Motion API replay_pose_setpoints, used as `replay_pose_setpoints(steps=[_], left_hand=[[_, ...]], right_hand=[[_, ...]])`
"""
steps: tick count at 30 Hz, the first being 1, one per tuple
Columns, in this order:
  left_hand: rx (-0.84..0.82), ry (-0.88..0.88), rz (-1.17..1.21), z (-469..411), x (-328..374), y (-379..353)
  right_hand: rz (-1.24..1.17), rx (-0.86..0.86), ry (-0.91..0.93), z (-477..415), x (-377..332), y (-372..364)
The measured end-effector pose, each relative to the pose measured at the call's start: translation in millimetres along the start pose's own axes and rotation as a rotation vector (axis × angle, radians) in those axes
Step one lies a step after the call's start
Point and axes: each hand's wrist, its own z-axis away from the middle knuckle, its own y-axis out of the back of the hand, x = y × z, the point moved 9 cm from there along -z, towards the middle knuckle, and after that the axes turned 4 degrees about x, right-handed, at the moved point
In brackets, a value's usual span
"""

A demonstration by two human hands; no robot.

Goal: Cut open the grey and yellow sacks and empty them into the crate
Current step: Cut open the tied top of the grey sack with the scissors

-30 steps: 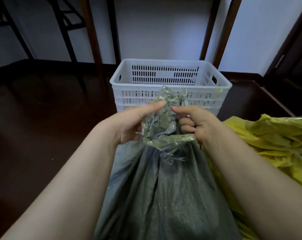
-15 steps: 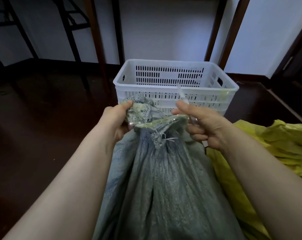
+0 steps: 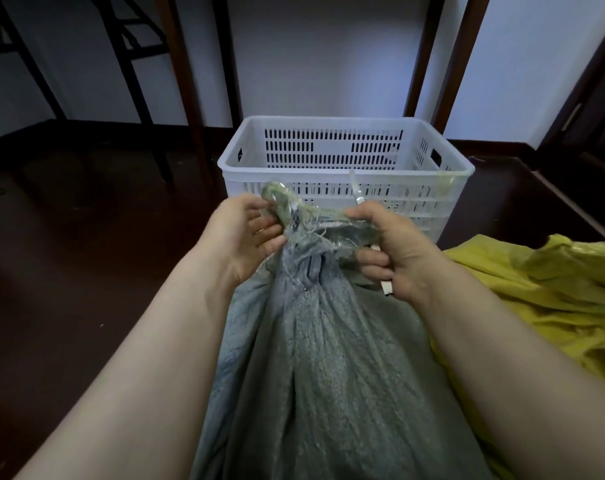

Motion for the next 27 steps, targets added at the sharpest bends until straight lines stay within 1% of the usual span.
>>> replay_pose_setpoints(steps=[1,3,5,7,9,11,12,14,16,18,21,23,27], left_hand=[[0.007,-0.088,-0.195,2.5,5.5,-6.7],[-0.026,-0.198,-0.457,9.8,10.2,-23.4],[-0.099,-0.23,-0.623,13.0,7.8,-36.4],[-0.165,-0.242,-0.708,13.1,3.1,-45.5],[-0.144,-0.296,-0.675,14.4,5.6,-49.8],[-0.131,-0.348,-0.59,16.1,8.3,-54.2],[-0.141,-0.366,-0.57,17.4,8.6,-56.4],[-0.122,-0.374,-0.537,17.4,9.5,-53.0],[-0.076,-0.35,-0.473,16.1,12.9,-43.5],[-0.071,-0.338,-0.441,17.5,16.3,-39.1],[-0.053,-0.343,-0.439,20.5,20.6,-35.9],[-0.082,-0.35,-0.447,22.7,21.4,-38.7],[-0.143,-0.33,-0.478,25.5,18.7,-43.5]], right_hand=[[-0.067,0.001,-0.007,-0.5,0.4,-0.9],[-0.136,-0.008,-0.011,-2.0,-0.3,-3.0],[-0.164,-0.028,-0.003,-3.2,-3.4,-4.7],[-0.176,-0.09,0.004,-2.1,-7.0,-10.2],[-0.195,-0.148,-0.013,-1.0,-8.1,-16.0],[-0.238,-0.143,-0.021,-2.8,-9.1,-17.4],[-0.251,-0.116,-0.01,-4.1,-9.8,-16.7],[-0.234,-0.007,0.025,-7.9,-9.2,-9.9],[-0.126,0.115,0.061,-8.3,-7.6,0.3],[-0.015,0.158,0.072,-7.0,-7.1,4.4],[-0.011,0.087,0.065,-4.6,-8.9,-1.7],[-0.01,0.048,0.057,-2.3,-8.1,-5.5],[0.026,0.031,0.019,-1.6,-2.4,-2.4]])
